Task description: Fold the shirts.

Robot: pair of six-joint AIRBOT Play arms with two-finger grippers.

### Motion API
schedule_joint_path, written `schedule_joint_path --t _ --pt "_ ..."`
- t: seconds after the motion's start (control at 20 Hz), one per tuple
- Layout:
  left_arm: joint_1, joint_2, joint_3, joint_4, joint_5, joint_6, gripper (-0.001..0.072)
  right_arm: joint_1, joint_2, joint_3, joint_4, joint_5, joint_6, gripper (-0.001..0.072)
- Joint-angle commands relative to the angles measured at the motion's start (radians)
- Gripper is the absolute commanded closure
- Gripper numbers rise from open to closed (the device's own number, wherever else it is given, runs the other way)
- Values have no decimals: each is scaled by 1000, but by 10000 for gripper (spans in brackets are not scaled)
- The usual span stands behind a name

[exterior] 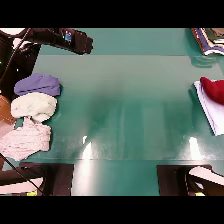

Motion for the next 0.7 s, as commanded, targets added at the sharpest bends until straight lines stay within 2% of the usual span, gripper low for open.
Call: schedule_joint_path --t 0.0,0.25,0.45,0.55,0.65 --pt "-1 0 0 0 -2 8 678 -80 82 -146 -201 30 16 244" --pt "-1 0 0 0 -2 8 678 -153 153 -185 -187 33 47 245" --pt "-1 0 0 -1 1 7 678 -50 185 -185 153 34 47 246" --pt "-1 0 0 -2 2 7 678 67 193 -184 237 20 47 247" --pt "-1 0 0 -3 2 7 678 214 193 -185 255 6 46 286"
